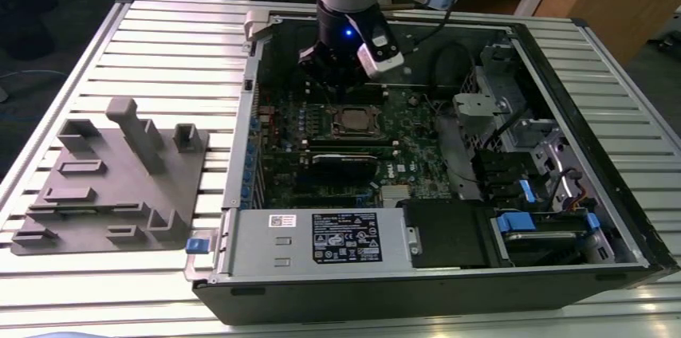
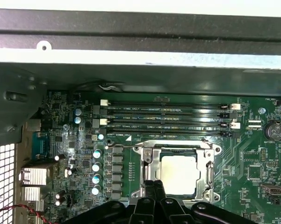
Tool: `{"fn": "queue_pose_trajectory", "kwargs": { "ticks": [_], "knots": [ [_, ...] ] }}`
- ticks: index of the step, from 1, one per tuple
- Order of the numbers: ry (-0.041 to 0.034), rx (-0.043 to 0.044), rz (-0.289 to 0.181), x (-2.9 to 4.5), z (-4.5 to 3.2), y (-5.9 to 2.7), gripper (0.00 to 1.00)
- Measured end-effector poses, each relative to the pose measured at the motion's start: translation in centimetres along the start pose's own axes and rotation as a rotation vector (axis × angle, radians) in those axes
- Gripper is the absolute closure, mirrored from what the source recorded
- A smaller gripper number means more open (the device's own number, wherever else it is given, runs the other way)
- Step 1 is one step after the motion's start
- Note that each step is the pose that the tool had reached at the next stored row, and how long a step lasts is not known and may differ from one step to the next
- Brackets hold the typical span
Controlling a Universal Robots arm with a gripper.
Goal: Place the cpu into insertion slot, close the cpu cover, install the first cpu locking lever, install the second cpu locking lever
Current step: 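Install the first cpu locking lever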
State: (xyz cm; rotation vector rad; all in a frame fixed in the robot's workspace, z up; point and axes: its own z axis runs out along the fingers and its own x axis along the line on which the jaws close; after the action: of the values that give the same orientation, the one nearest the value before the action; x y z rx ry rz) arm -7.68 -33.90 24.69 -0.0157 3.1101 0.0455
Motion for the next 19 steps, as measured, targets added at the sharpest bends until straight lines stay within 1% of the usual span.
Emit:
{"fn": "queue_pose_trajectory", "kwargs": {
  "ticks": [19],
  "knots": [
    [0.0,0.0001,0.0,1.51,-0.03,0.02,0.89]
  ]
}}
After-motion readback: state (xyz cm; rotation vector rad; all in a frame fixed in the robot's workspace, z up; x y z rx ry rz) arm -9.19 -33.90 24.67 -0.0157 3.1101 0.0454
